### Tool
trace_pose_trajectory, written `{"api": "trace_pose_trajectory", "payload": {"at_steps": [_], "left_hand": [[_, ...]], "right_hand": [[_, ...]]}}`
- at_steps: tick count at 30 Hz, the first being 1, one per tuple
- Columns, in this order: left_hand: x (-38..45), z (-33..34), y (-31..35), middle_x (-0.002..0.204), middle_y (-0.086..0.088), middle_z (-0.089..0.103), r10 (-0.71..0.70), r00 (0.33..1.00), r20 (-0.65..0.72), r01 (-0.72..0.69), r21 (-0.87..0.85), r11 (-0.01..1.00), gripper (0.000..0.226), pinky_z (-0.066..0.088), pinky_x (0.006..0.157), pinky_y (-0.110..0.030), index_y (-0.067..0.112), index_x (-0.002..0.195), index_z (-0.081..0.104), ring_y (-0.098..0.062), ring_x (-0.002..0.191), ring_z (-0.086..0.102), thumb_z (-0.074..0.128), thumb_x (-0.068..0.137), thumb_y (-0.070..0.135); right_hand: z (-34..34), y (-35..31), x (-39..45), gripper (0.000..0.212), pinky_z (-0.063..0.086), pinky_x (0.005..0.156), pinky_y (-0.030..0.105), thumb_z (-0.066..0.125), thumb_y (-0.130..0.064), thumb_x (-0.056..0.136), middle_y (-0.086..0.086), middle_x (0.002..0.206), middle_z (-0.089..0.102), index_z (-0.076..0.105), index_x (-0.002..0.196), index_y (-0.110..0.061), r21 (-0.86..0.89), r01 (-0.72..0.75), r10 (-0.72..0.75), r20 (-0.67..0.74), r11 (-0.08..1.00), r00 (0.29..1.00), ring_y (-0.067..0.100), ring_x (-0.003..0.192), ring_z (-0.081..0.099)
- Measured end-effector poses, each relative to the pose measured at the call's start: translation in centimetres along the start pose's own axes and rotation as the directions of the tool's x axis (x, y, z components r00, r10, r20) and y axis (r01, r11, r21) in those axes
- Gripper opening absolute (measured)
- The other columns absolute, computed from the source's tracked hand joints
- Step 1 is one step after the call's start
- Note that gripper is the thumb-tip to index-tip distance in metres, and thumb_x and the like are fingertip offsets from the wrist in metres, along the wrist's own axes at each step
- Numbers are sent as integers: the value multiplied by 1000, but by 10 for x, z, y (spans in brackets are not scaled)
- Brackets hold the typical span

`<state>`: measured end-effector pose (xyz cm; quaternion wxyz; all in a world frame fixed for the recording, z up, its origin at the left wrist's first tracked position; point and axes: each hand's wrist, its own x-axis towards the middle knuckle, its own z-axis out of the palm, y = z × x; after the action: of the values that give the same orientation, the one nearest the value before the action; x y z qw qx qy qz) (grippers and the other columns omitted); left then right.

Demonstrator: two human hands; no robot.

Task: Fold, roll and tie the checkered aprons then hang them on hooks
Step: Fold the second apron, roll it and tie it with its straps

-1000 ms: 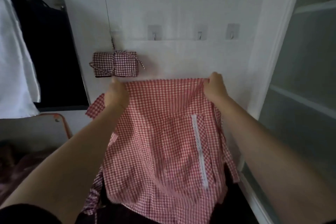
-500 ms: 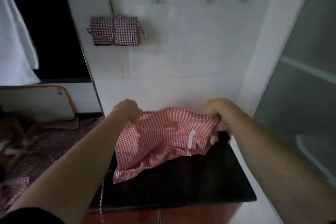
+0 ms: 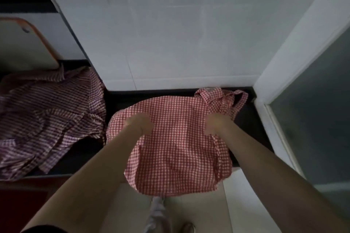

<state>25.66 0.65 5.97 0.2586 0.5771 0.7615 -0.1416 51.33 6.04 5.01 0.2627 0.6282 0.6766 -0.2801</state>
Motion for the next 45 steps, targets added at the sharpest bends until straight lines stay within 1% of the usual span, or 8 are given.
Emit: {"api": "trace_pose_trajectory", "payload": {"at_steps": [8, 15, 28, 32, 37, 41, 43, 45], "left_hand": [[64, 62, -5, 165, -7, 1, 76, 974, -215, -77, 5, 997, 75, 16, 119, -53, 24, 156, 16, -30, 152, -2, 55, 91, 24], [104, 59, -18, 143, -10, 43, 8, 788, -616, -163, -195, 967, 51, 21, 117, -49, 11, 133, 48, -30, 138, 34, 56, 83, 16], [146, 9, -31, 89, 0, 67, -34, 982, -183, 25, -50, 998, 23, 34, 100, -41, 19, 87, 68, -21, 86, 58, 47, 93, 20], [132, -21, -22, 88, -7, 69, -67, 821, -567, -53, -192, 980, 15, 38, 87, -40, 15, 85, 70, -31, 89, 61, 55, 86, 16], [96, -35, -17, 92, -13, 62, 246, 339, -908, -379, 108, 919, 7, 42, 82, -45, 7, 78, 61, -34, 91, 56, 59, 71, 7], [63, -18, -15, 91, -5, 70, 260, 960, 107, -276, 177, 945, 26, 53, 74, -33, 10, 107, 69, -24, 86, 68, 73, 84, 21], [56, -4, -12, 84, -6, 70, 12, 856, 517, -94, 132, 987, 41, 57, 75, -30, 6, 110, 68, -19, 78, 69, 77, 82, 35], [60, 9, -5, 100, -10, 72, 90, 943, 321, -127, 97, 987, 34, 55, 87, -34, 10, 103, 68, -22, 90, 69, 65, 91, 41]], "right_hand": [[58, -21, 62, 80, 15, 123, 41, 60, -37, 93, 8, 164, 16, 15, 158, -18, 19, 299, -288, -222, 954, 932, 27, 149, 18], [26, -48, 84, 36, 43, 100, 36, 47, -27, 101, 12, 132, 58, 52, 133, -11, -60, 227, -233, -375, 972, 897, 28, 116, 57], [-13, -54, 112, 24, 45, 81, 39, 44, -9, 100, 21, 121, 61, 60, 117, -4, 53, 7, 12, -348, 999, 937, 37, 110, 59], [-45, -47, 97, 16, 36, 66, 35, 49, -1, 93, 20, 101, 62, 64, 92, 1, 96, 88, 4, -699, 991, 715, 35, 94, 61], [-48, -30, 69, 6, 36, 75, 42, 61, 1, 76, 18, 81, 58, 56, 75, -2, -157, 116, -179, -961, 981, 212, 34, 82, 57], [-21, -26, 40, 24, 42, 92, 35, 60, -19, 94, 13, 119, 61, 64, 115, -11, -132, 217, -242, -225, 967, 944, 31, 110, 59], [-6, -22, 32, 50, 40, 105, 35, 67, -22, 92, 11, 138, 54, 53, 138, -10, -117, 94, -74, 166, 989, 983, 28, 124, 52], [4, -19, 32, 42, 38, 108, 35, 58, -22, 97, 11, 141, 53, 54, 137, -10, -87, 135, -137, -16, 987, 990, 28, 126, 52]]}}
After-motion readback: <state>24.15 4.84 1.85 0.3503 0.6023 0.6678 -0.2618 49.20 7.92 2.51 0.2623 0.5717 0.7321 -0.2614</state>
